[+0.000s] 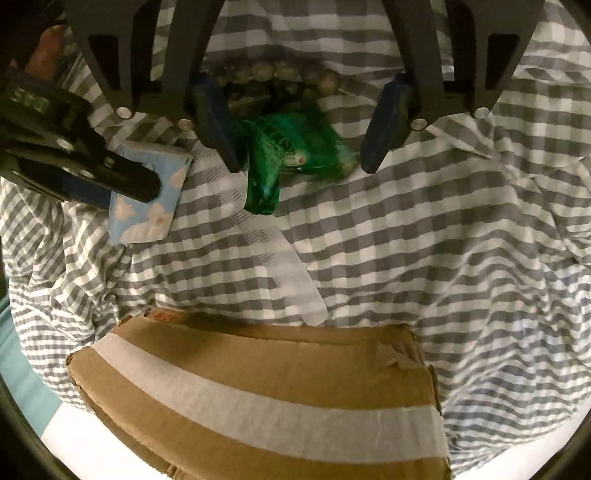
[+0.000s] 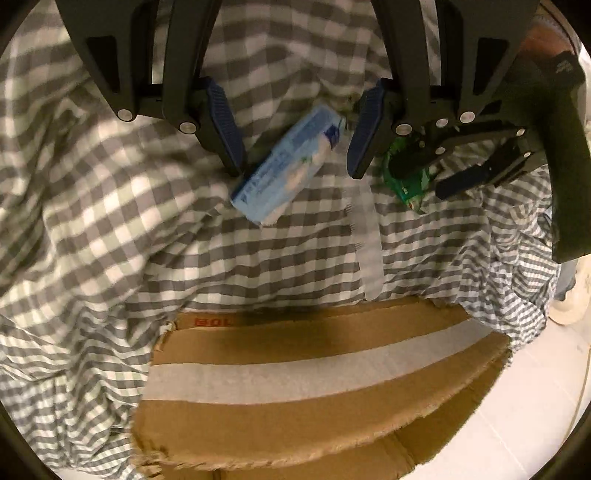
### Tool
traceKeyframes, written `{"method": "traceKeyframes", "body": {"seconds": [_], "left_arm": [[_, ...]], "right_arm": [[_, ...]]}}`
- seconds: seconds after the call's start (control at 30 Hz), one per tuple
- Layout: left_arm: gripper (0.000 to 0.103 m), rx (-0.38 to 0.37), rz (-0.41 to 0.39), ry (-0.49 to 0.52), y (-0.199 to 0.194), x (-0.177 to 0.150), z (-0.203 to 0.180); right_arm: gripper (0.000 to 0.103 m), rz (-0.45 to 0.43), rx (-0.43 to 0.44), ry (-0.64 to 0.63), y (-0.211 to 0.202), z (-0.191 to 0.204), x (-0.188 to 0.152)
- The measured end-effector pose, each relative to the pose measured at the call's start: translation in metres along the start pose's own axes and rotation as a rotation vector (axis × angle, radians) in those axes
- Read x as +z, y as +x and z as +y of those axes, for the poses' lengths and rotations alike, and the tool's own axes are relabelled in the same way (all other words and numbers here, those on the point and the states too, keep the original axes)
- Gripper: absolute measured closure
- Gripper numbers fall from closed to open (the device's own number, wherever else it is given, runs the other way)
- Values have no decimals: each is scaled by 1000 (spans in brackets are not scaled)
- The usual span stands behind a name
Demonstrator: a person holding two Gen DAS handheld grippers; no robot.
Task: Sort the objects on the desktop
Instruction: 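Grasp green wrapper with left tool while right tool grasps blue tissue pack, drop both in box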
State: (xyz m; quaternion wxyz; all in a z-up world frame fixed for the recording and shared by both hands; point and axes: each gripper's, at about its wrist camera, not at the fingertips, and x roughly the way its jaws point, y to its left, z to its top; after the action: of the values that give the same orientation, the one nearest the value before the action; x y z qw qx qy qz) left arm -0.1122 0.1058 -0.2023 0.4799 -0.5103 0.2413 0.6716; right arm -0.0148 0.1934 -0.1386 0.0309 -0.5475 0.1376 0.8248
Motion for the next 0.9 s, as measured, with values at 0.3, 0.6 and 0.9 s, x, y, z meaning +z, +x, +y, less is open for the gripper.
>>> {"method": "traceKeyframes", "body": {"seconds": [0.3,0.6,0.9], "left_arm": [[71,-3,-57,8,-21,-9,-1],[79,44,-152,11,-66,-20,-6],[79,-14,-320,-59,-128,-7,0]], "right_arm": [[73,57,122,-326,-3,3,-7],[81,-57,128,-346,-60,1,-14],[83,-150,177,-347,-110,3,-11]]}}
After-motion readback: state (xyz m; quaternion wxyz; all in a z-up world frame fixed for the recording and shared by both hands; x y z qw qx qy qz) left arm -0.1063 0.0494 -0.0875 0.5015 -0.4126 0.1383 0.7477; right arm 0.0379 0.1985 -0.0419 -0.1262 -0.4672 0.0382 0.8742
